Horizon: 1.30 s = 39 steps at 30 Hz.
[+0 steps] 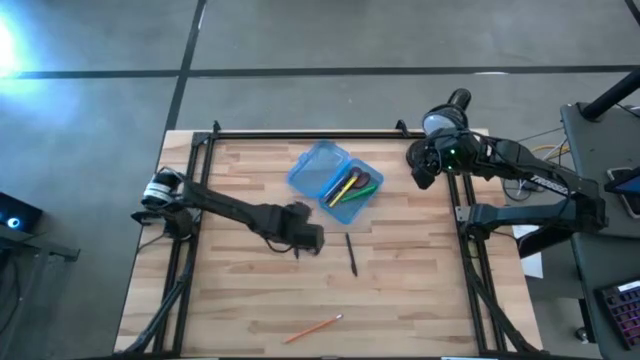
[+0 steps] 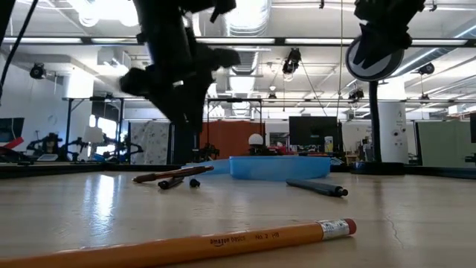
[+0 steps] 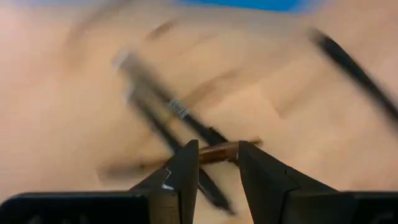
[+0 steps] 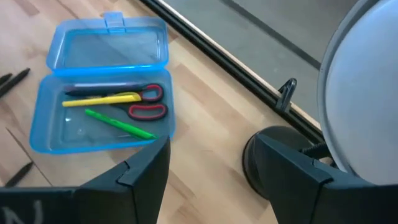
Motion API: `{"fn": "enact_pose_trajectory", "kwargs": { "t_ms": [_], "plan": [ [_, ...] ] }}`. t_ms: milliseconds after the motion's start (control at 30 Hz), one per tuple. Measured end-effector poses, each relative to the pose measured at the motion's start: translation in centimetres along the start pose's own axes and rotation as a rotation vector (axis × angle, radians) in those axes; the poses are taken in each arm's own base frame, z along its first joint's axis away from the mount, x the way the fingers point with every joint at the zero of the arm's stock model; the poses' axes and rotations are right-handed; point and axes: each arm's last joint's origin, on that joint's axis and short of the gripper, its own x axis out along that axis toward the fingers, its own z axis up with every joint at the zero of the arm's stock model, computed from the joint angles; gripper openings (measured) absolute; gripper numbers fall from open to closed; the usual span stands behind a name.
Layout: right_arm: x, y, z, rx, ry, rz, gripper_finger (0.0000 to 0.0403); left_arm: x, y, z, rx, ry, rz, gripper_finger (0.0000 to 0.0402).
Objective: Pick & place school supplies into a supply box
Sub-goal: Put the brown pen into the blue supply box
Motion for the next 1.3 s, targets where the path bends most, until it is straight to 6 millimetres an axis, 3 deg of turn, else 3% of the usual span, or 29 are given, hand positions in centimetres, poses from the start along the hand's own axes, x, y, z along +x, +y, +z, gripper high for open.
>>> {"fn": "enact_pose_trajectory", "kwargs": {
  "t_ms": [67, 133, 267, 467, 667, 867, 1300],
  "plan": [
    [0.2, 0.1, 0.0, -0.019, 0.006, -0.001, 0.0224, -0.4, 0.3, -0.3, 0.327, 0.001, -0.023, 0.0096],
    [0.4, 0.2, 0.1, -0.034, 0.012, -0.002, 0.0224, -0.4, 1.0, -0.5, 0.524, 0.061, -0.044, 0.0096],
    [0.8, 0.3, 0.2, -0.04, 0.028, -0.006, 0.0224, 0.6, 2.9, -0.5, 0.668, 0.188, -0.097, 0.0096],
    [1.4, 0.6, 0.3, -0.018, 0.046, -0.01, 0.0224, 2.2, 4.1, -0.5, 0.947, 0.18, -0.133, 0.0096],
    [1.9, 0.8, 0.4, 0.012, 0.058, -0.022, 0.0224, 3.5, 5.4, 0.2, 0.977, 0.179, -0.122, 0.0096],
    [2.5, 1.2, 0.9, 0.034, 0.044, -0.019, 0.0224, 3.6, 5.3, 0.4, 1.058, 0.169, -0.198, 0.0096],
    [3.1, 1.4, 1.1, 0.024, 0.051, -0.024, 0.0224, 4.7, 6.0, -0.3, 1.046, 0.169, -0.19, 0.0096]
  ]
}}
